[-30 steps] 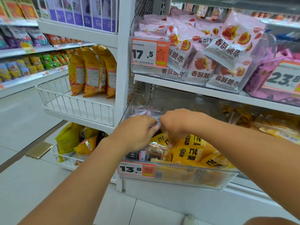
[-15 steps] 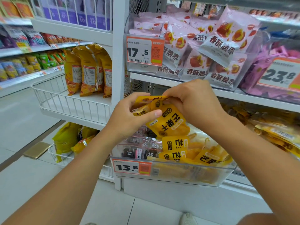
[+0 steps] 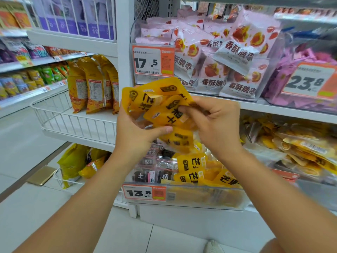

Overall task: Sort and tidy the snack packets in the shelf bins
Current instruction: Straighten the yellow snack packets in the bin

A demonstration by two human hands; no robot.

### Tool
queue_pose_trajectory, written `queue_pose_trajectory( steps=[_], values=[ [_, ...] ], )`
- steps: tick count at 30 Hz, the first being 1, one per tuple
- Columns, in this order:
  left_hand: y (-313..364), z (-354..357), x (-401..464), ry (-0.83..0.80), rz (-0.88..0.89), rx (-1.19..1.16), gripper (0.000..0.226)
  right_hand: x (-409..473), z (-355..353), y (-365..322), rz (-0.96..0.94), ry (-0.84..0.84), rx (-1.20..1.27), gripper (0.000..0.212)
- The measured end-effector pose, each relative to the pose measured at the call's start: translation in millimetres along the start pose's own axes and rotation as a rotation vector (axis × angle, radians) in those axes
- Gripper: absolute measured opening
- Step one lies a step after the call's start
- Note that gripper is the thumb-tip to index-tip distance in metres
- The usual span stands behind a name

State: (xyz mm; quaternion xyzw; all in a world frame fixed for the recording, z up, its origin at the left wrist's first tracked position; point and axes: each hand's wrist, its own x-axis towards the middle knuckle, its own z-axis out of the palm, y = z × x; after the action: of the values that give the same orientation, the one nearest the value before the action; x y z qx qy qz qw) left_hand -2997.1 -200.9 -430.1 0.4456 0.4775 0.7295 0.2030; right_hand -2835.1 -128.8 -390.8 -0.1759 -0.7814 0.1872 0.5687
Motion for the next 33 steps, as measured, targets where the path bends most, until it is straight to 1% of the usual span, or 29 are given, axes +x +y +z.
queue_pose_trajectory(
  steps=[2, 3, 5, 7, 9, 11, 13, 14, 15, 17, 20, 22, 24, 27, 29, 31, 33],
  values=[
    [-7.4, 10.7, -2.4, 0.049, -0.047, -0.042, 0.084, -7.4, -1.0, 5.3, 0.116, -0.016, 0.068, 0.017],
    [-11.2, 15.8, -3.8, 0.063, -0.075, -0.041, 0.077, -10.3, -2.8, 8.6, 0.169, -0.039, 0.092, 0.019],
    [-19.5, 21.7, -5.5, 0.061, -0.114, 0.001, 0.063, -15.4, -9.5, 12.8, 0.251, -0.135, 0.096, 0.021],
    [-24.8, 21.4, -5.9, 0.025, -0.125, 0.056, 0.056, -20.9, -17.3, 14.7, 0.263, -0.287, -0.018, 0.019],
    [-25.1, 17.1, -4.8, -0.063, -0.141, 0.124, 0.054, -28.4, -20.9, 13.0, 0.263, -0.403, -0.179, 0.015],
    [-24.9, 8.1, -4.4, -0.189, -0.183, 0.185, 0.061, -34.7, -19.0, 11.1, 0.296, -0.461, -0.233, 0.011],
    [-25.8, -2.5, -4.7, -0.323, -0.253, 0.273, 0.079, -38.2, -14.1, 13.5, 0.321, -0.473, -0.256, 0.01],
    [-25.9, -5.7, -6.5, -0.379, -0.266, 0.35, 0.082, -38.7, -11.6, 15.2, 0.311, -0.461, -0.276, 0.012],
    [-25.4, -6.6, -8.9, -0.409, -0.265, 0.422, 0.079, -38.2, -9.7, 16.8, 0.291, -0.444, -0.29, 0.014],
    [-22.5, -4.3, -11.0, -0.377, -0.239, 0.466, 0.065, -35.1, -7.6, 15.4, 0.241, -0.385, -0.265, 0.018],
    [-9.2, -2.5, -6.5, -0.28, -0.131, 0.359, 0.055, -27.6, -9.4, 6.0, 0.162, -0.215, -0.127, 0.025],
    [4.8, 0.3, -2.3, -0.225, -0.056, 0.22, 0.054, -20.3, -11.1, -1.3, 0.168, -0.086, 0.004, 0.025],
    [15.7, 9.4, -2.3, -0.198, -0.012, 0.099, 0.046, -13.6, -14.1, -8.8, 0.298, 0.006, 0.238, 0.022],
    [27.0, 34.0, -6.5, -0.168, 0.074, 0.108, 0.03, -7.8, -29.4, -25.4, 0.602, 0.129, 0.606, 0.021],
    [37.1, 57.4, -11.7, -0.197, 0.095, 0.07, 0.027, -10.1, -44.9, -39.6, 0.753, 0.186, 0.71, 0.025],
    [50.7, 83.8, -20.7, -0.227, 0.104, 0.002, 0.023, -15.0, -63.1, -50.5, 0.845, 0.247, 0.788, 0.032],
    [60.0, 110.0, -31.8, -0.209, 0.093, -0.037, 0.019, -19.9, -88.2, -57.9, 0.877, 0.226, 0.894, 0.052]
  ],
)
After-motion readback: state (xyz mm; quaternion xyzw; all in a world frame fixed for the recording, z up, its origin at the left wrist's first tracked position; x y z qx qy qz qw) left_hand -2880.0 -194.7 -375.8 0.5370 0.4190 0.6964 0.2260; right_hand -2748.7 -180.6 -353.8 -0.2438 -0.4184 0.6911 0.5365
